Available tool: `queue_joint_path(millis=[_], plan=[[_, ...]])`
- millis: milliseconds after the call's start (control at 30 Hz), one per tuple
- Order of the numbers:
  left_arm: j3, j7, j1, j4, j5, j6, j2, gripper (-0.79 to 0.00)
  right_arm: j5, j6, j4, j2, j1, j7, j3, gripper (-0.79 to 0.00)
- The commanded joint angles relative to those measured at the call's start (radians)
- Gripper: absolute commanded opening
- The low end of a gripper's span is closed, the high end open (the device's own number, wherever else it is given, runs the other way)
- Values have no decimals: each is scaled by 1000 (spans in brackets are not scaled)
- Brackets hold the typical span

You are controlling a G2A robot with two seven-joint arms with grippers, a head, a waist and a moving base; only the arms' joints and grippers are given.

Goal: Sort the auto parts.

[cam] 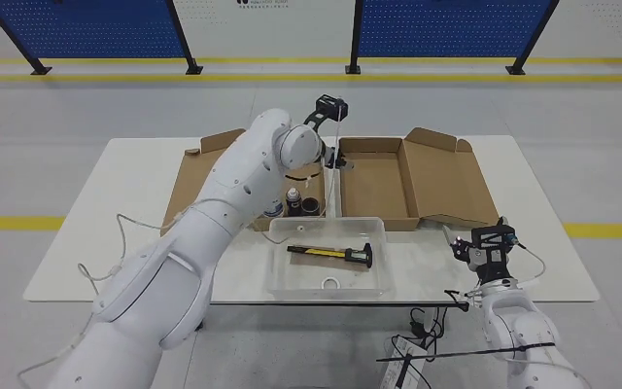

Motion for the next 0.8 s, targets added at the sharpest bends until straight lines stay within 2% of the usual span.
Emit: queue_joint_path(millis=[0, 167, 300, 567, 767], plan=[[-49, -27, 66, -156, 57, 36, 37, 0, 0, 0, 0, 0, 0, 0, 0, 0], [-201, -114, 268, -530, 199, 105, 119, 0, 0, 0, 0, 0, 0, 0, 0, 0], [-304, -161, 407, -742, 286, 142, 157, 0, 0, 0, 0, 0, 0, 0, 0, 0], [-437, -197, 613, -1014, 432, 226, 196, 0, 0, 0, 0, 0, 0, 0, 0, 0], [-508, -197, 746, -1145, 511, 309, 209, 0, 0, 0, 0, 0, 0, 0, 0, 0]])
